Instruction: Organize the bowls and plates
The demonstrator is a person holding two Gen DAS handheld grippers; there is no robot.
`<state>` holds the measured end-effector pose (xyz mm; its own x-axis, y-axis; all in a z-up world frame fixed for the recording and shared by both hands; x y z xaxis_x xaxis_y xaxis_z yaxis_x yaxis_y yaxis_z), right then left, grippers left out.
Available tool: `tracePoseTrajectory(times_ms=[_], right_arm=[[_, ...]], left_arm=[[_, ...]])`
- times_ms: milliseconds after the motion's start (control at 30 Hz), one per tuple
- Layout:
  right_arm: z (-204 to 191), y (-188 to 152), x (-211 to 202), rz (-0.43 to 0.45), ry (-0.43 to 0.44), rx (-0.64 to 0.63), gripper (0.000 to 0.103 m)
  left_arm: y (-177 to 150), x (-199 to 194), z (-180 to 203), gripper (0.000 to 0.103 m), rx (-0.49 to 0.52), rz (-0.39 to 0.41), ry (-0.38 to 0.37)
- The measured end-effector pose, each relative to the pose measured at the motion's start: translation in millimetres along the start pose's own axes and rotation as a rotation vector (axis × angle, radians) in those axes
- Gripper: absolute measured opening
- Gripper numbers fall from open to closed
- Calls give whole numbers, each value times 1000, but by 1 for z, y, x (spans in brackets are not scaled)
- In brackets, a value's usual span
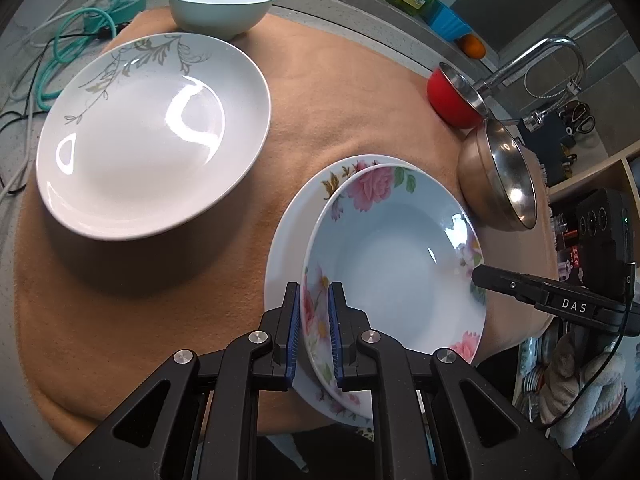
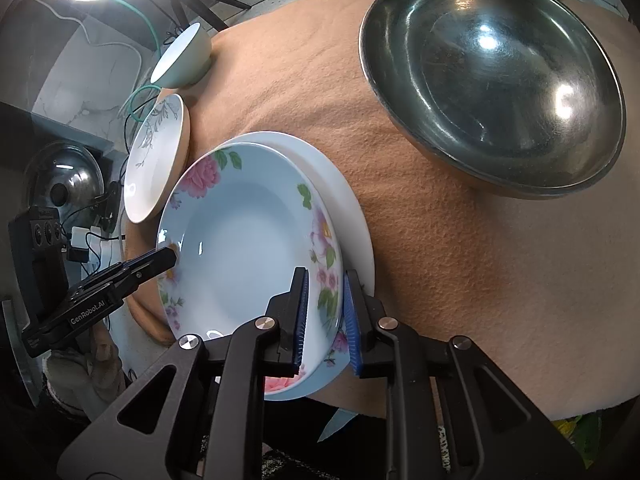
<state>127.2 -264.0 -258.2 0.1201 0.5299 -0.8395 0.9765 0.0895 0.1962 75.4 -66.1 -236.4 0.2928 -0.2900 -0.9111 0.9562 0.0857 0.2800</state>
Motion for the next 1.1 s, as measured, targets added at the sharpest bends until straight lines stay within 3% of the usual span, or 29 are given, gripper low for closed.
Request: tracePoseTrajectory(times_ms=[233,667,833,967,1100], right_arm=[[-1,0,-1,7,-8,-5,20],[-12,19,-27,98,-65,-67,23],[-33,30,-39,150,-69,-110,24],[-58,40,-44,191,-67,-172,37],[-85,51,-40,203,-60,-228,38]], left_arm=[[1,-1,-1,11,5,8,7],[9,-14,-4,11,-4,35,-18],[17,-27,-15,11,-28,67,-25],[25,-38,-34,11,-64,105,-10],[34,-47,-62,13,-112,138,20]])
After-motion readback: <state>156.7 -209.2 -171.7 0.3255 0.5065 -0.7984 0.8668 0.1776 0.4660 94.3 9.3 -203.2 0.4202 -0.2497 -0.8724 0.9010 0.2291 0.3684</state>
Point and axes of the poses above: each gripper's, at about its wrist camera, not at the fingertips, and x roughly the way its jaws point, z to its right, y to its top, the point moved 10 cm from there along x, roughly the way its jaws point, and after that the axes turned 5 degrees about y, right-handed, at the moved point
